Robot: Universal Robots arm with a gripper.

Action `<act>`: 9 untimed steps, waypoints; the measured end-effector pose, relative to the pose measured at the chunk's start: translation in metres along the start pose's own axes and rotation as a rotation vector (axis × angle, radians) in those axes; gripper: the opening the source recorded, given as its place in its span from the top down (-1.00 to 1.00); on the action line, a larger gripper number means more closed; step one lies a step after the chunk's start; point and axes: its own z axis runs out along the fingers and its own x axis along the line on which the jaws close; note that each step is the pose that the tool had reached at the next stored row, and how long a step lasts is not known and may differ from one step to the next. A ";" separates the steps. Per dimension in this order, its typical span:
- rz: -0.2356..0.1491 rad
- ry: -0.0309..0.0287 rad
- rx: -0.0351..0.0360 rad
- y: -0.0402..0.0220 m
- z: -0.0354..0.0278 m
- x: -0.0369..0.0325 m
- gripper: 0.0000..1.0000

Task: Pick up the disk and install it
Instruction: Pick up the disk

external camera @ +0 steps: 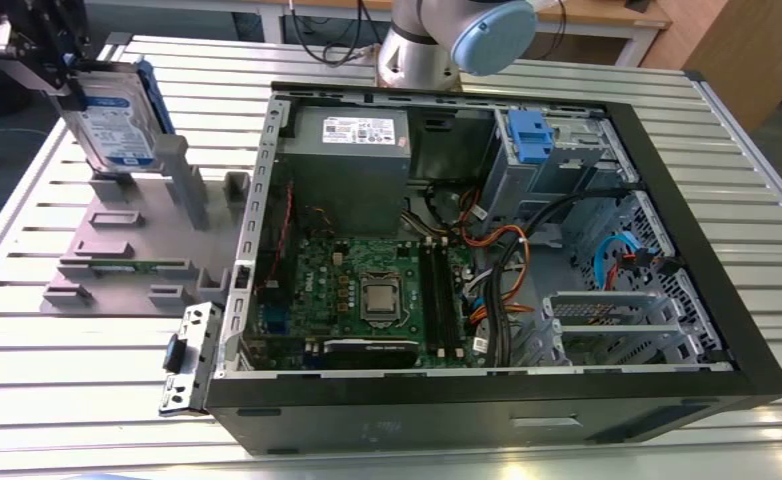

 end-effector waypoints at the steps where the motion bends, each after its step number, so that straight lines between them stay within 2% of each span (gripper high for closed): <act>1: 0.000 -0.0001 0.0001 0.0000 -0.0005 0.0000 0.26; 9: 0.000 -0.0001 0.0002 0.0002 -0.0047 0.0000 0.26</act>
